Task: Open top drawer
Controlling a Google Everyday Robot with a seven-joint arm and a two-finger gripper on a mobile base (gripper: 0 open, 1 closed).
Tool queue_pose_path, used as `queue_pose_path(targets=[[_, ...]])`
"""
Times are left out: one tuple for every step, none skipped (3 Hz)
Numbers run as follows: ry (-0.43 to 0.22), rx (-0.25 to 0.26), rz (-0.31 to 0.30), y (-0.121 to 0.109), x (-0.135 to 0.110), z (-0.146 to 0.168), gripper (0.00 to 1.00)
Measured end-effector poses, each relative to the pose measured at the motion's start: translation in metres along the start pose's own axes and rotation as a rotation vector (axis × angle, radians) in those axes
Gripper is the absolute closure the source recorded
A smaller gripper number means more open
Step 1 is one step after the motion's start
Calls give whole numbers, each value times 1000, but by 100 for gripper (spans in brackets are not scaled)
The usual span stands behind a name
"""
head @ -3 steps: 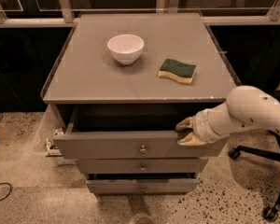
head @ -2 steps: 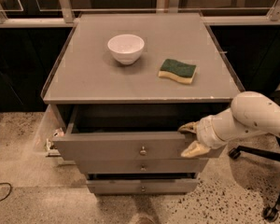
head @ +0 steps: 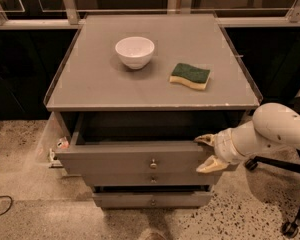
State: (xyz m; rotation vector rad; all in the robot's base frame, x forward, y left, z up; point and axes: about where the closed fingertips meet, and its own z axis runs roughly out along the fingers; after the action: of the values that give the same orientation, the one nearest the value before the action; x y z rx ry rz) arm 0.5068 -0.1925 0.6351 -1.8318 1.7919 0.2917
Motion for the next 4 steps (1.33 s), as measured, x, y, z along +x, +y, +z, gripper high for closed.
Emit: queue_pose_path(targets=[[-6,-5,-4,5,-4,-3,70],[-19,-13,-14,15,-11,-11,94],[-21,-8,-2,38,-10,-23,91],[-21,-8,-2,39,-9,-23,67]])
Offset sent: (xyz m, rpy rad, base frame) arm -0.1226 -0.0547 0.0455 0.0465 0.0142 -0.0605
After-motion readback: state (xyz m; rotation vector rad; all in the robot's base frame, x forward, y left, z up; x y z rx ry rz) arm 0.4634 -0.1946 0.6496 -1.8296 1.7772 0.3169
